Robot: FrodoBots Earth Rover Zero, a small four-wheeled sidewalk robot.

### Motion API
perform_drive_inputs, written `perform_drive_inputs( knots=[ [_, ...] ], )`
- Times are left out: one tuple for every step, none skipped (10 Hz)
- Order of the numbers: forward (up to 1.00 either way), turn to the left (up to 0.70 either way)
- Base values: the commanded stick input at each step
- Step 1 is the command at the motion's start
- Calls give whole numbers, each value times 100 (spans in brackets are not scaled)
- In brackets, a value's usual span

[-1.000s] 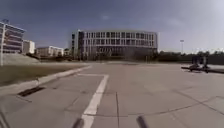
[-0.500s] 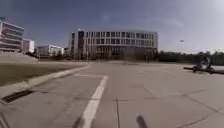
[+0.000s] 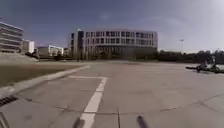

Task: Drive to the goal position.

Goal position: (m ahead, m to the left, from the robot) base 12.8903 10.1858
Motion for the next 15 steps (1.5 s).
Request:
perform_drive_inputs(
  knots=[
    [70, 0],
    [70, 0],
    [70, 0],
    [70, 14],
    [70, 27],
    [70, 13],
    [70, 0],
    [70, 0],
    [70, 0],
    [70, 0],
    [70, 0],
    [70, 0],
    [70, 0],
    [70, 0],
    [70, 0]
  ],
)
